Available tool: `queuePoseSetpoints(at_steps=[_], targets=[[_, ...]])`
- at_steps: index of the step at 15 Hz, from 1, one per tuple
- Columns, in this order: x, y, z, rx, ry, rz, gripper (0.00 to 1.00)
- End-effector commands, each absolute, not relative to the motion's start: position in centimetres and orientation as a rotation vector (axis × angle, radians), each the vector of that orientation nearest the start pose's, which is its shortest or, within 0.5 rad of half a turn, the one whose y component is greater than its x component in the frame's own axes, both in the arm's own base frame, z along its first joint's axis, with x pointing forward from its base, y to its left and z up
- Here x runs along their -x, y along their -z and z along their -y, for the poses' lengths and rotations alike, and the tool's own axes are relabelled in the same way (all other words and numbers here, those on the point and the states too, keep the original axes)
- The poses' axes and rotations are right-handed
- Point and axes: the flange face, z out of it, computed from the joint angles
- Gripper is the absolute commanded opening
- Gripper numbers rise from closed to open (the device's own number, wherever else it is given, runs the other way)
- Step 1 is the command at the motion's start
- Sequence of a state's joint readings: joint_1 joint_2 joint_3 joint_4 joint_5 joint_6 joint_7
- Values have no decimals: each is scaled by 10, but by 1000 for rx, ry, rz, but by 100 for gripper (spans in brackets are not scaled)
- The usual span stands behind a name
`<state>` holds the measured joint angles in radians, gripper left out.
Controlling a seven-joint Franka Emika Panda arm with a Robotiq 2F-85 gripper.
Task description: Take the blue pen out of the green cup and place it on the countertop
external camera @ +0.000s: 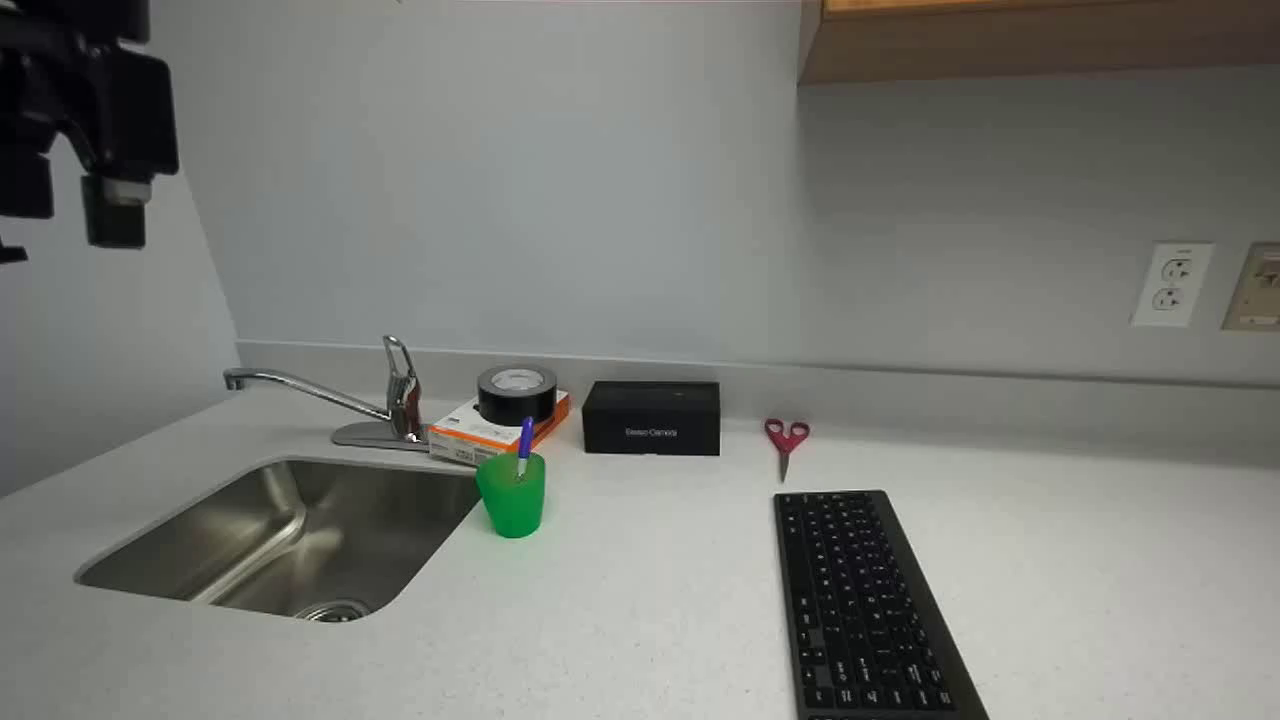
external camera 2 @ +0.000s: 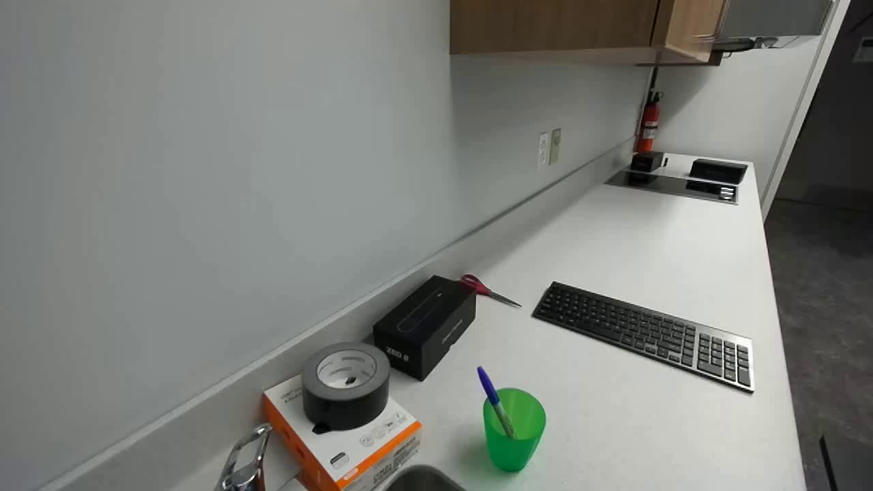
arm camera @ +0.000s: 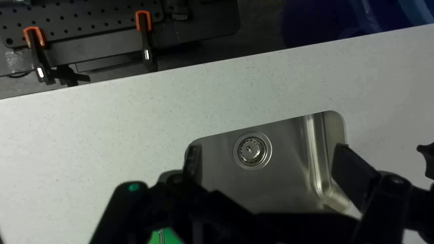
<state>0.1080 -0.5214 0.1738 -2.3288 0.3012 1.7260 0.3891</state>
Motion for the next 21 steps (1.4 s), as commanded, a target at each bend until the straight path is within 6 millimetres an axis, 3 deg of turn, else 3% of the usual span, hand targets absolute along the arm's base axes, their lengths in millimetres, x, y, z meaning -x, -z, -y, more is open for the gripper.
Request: queuePoseSetpoints(at_steps=[1,7,9,12,15,19,21], targets=[[-364,-523,-142,2949,-220,-286,100],[-364,-523,-142,2949,-221,-286,100],[-382,-515,-137,2957,-154,-316,100],[-423,-483,-115,2967,-50,-410,100],[-464,-439,-86,2955,48,-527,100],[-499,-388,-59,3007,168,-636,100],[-506,-373,-52,3026,153,-685,100]])
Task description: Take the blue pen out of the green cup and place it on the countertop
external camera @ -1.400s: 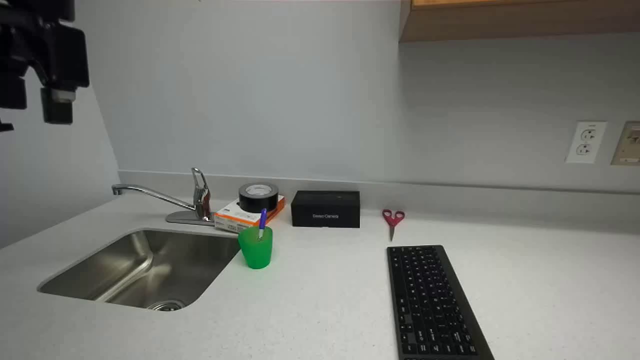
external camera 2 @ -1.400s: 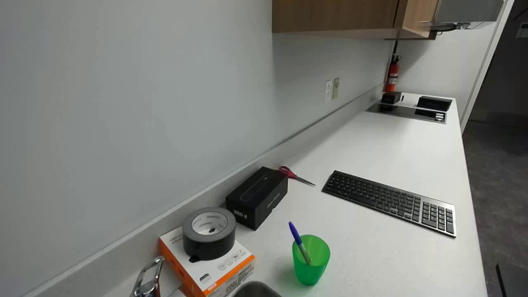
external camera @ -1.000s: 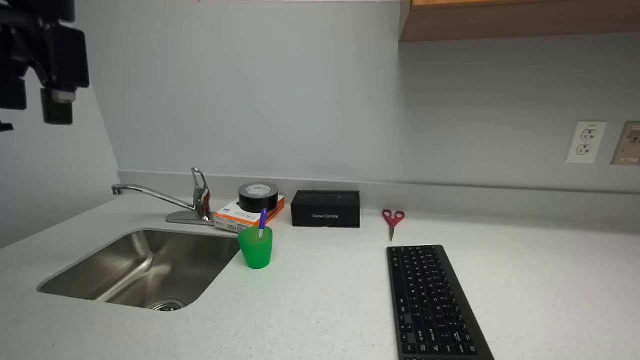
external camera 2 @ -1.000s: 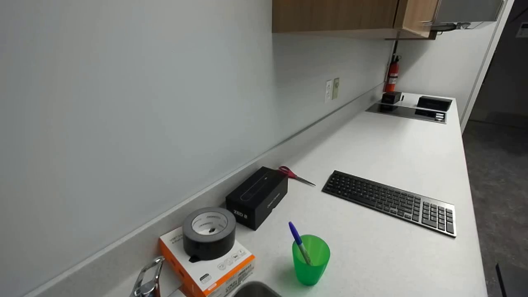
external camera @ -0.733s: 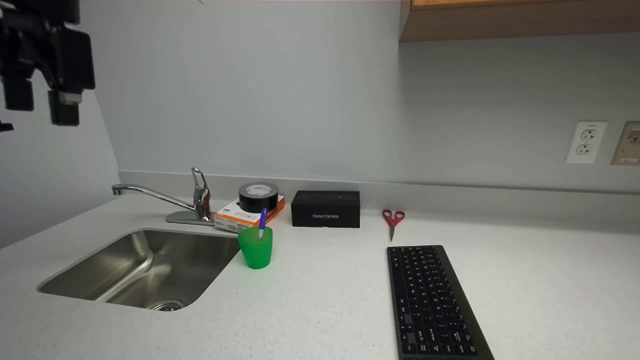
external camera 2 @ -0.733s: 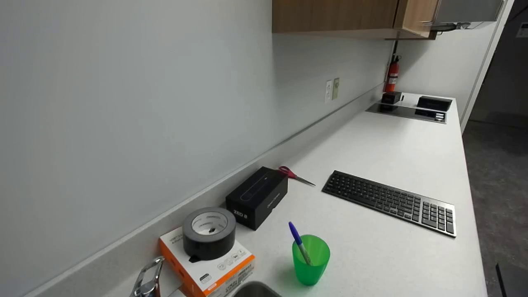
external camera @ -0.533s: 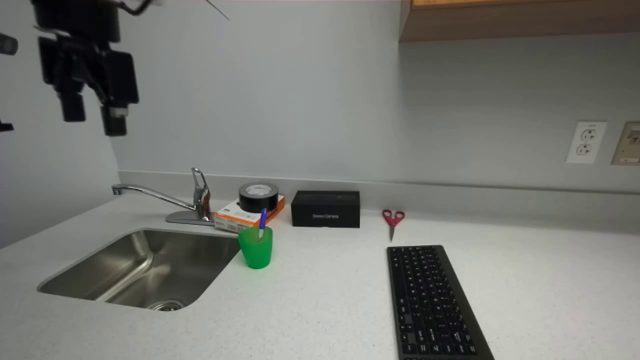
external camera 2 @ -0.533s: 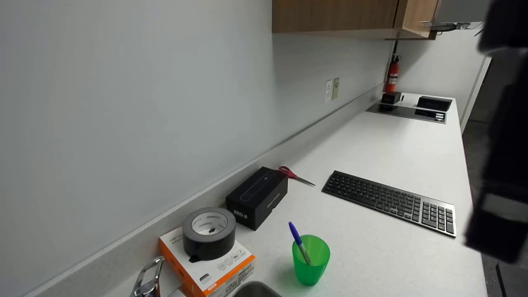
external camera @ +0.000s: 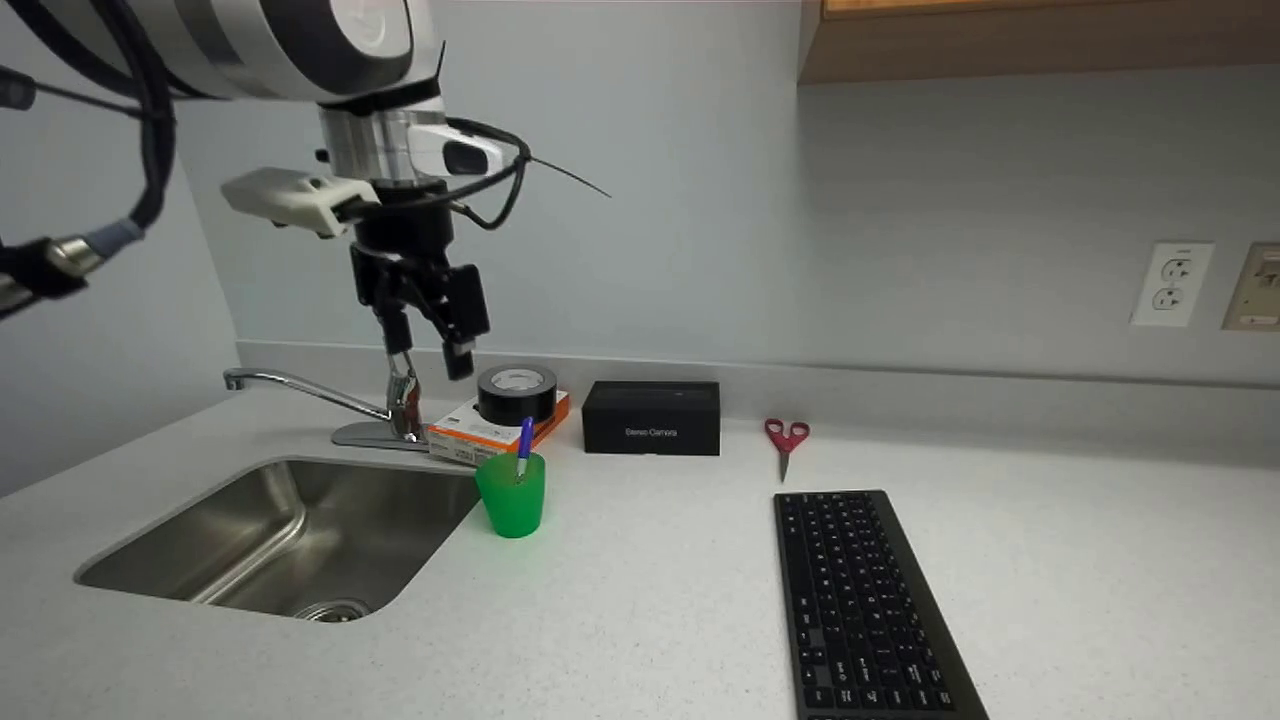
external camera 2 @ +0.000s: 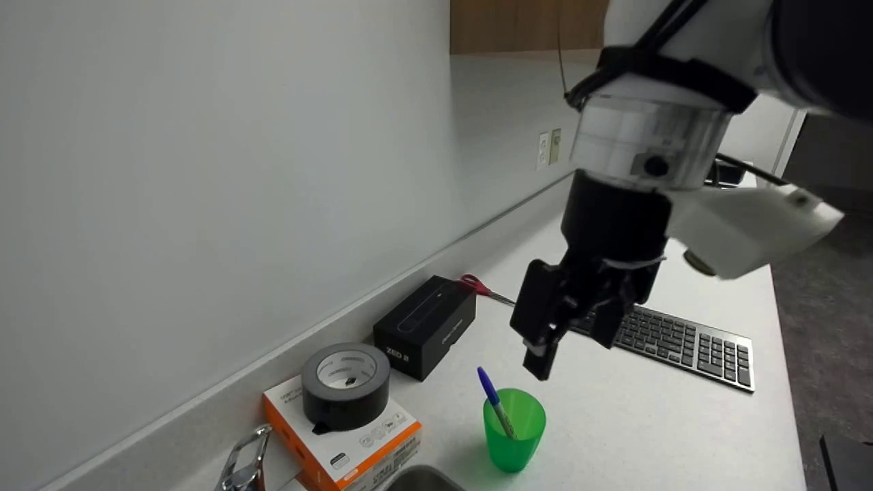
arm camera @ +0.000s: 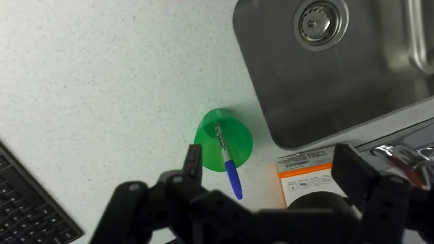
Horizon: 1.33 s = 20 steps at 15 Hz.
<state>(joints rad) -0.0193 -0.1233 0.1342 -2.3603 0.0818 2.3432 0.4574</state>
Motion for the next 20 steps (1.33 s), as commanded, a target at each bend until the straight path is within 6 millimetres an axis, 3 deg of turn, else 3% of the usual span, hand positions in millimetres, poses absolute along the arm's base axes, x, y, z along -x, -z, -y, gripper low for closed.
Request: queuePoseSetpoints(at_steps=[1,3,8,20], targets=[[-496,-377,-54,3015,131,-628,100],[-501,-366,-51,3023,111,-653,100],[-506,-364,-53,3025,150,-663,100],[-545,-267,-43,3053,385,-878,100]])
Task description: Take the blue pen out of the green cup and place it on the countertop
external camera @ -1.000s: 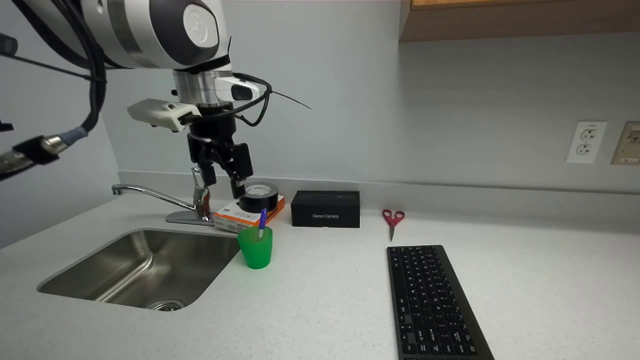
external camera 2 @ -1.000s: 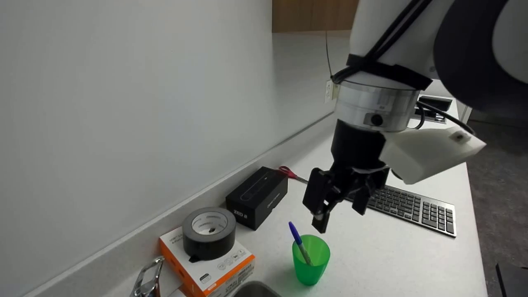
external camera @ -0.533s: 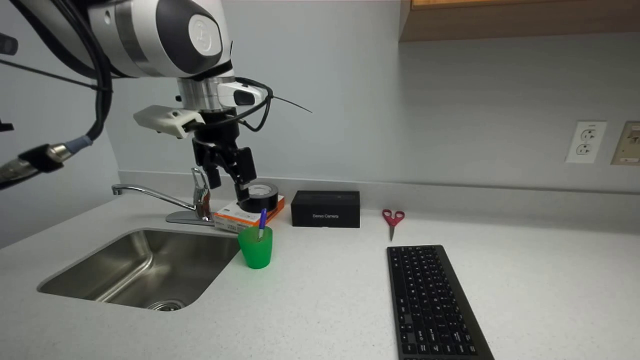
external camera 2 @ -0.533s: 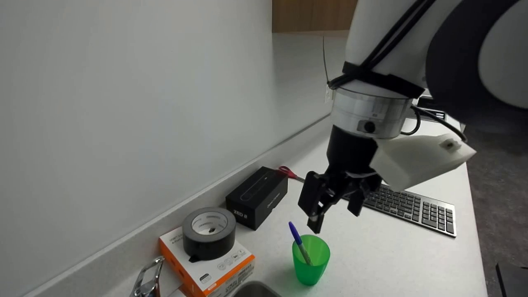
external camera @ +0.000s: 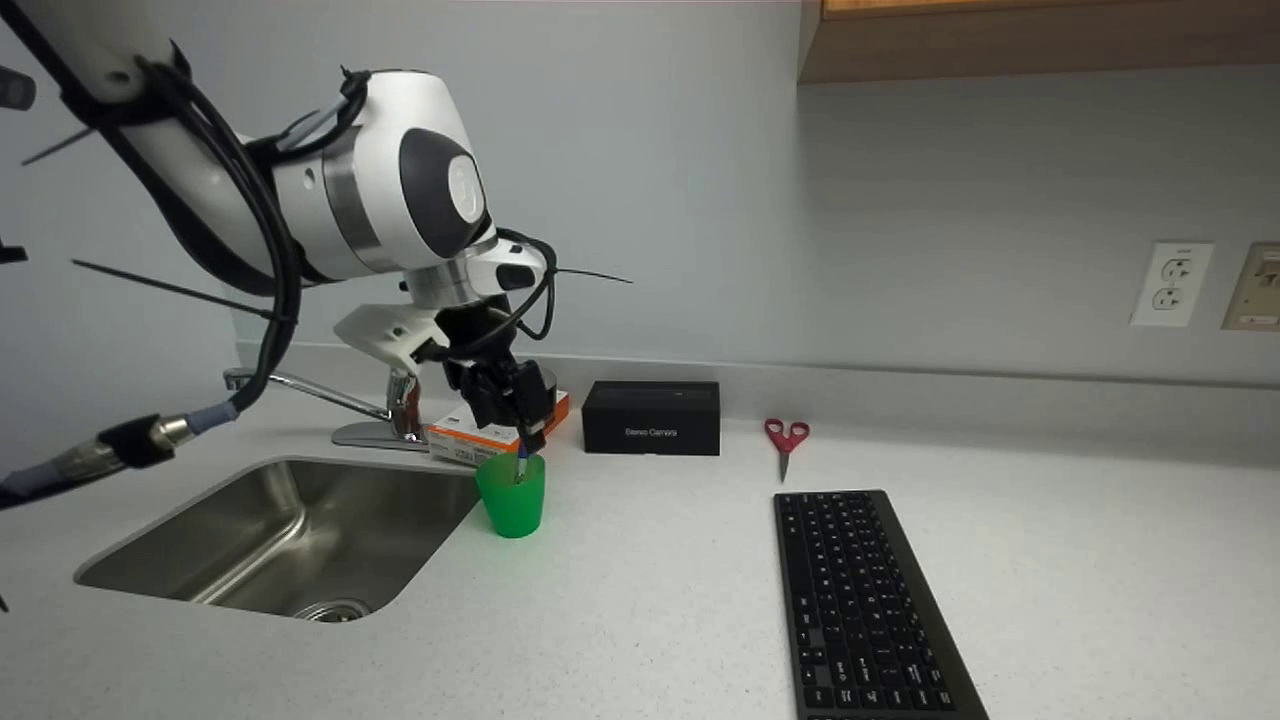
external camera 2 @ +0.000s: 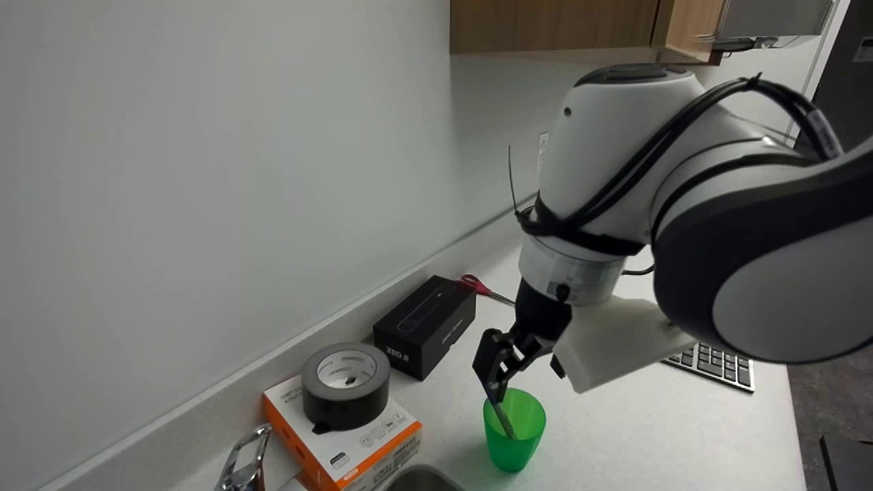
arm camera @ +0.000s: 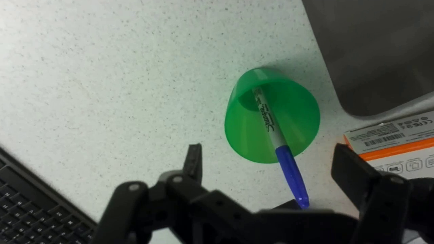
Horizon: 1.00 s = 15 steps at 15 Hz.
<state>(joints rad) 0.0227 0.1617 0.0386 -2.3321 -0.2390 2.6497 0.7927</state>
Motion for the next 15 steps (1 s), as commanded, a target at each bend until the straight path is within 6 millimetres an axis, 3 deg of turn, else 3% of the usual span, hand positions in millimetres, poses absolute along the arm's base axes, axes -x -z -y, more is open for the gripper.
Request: queuePoseSetpoints(at_steps=[1,5,6,7,10,15], targets=[[-548,-262,-43,3048,411,-887,100],[-559,-250,-46,3040,492,-897,100],[-561,-247,-47,3041,505,-894,75],[-563,-245,-48,3044,517,-888,72],[-567,-241,-51,3043,541,-882,49],[-565,-257,-53,3038,595,-849,10]])
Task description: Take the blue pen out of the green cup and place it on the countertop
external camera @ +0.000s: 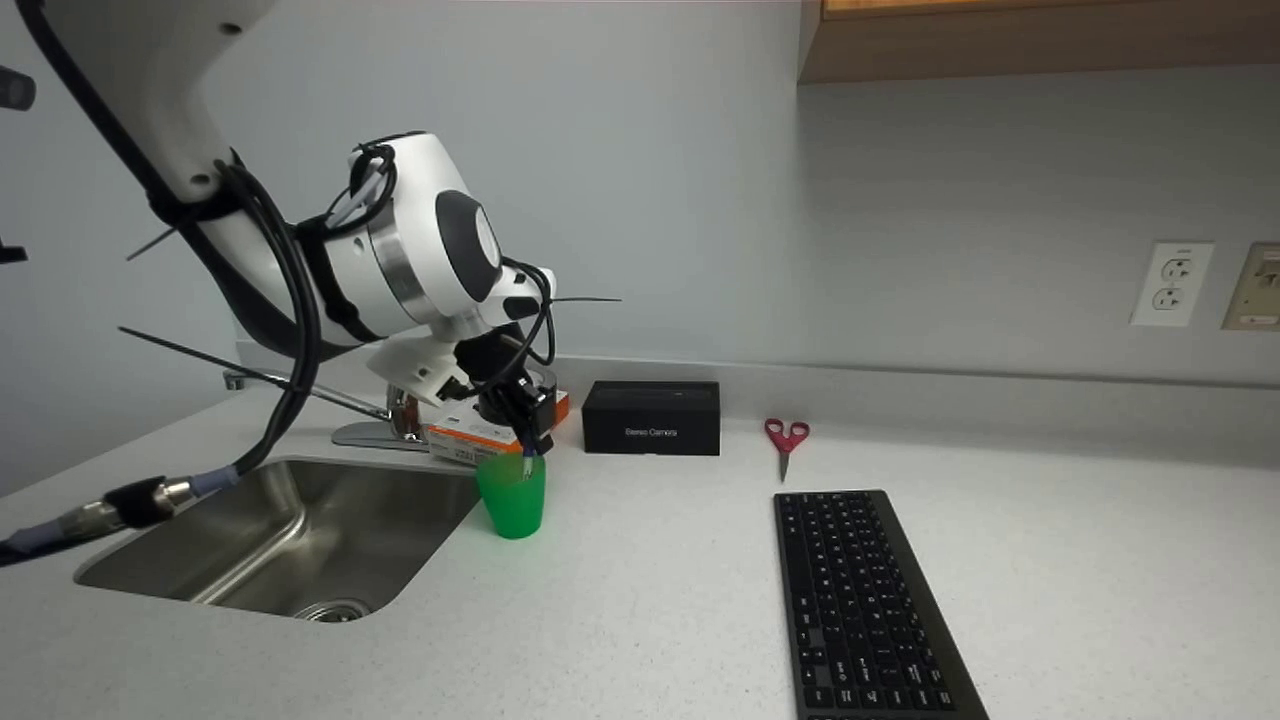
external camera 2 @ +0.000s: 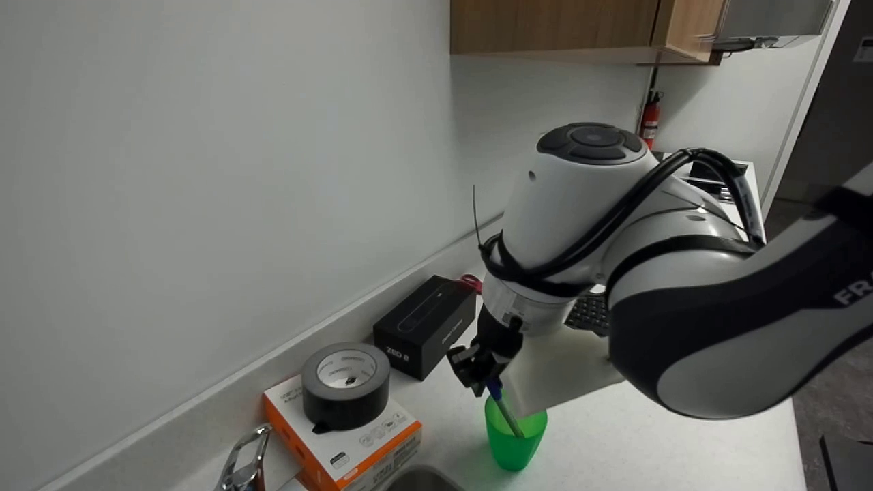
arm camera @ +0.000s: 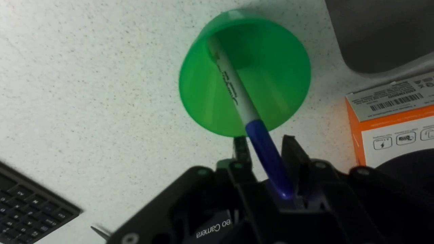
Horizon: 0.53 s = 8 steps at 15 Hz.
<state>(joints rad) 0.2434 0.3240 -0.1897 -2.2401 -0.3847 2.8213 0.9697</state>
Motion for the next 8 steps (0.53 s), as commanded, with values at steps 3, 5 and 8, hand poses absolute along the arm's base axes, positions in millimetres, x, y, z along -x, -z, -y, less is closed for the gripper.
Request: queuePoseSetpoints(at_steps=[3,5,8], targets=[[-560,-272,-53,3022,627,-852,0],[-557,-288,-50,2998,652,-864,4],[-552,-323,-35,2956,623,-921,4]])
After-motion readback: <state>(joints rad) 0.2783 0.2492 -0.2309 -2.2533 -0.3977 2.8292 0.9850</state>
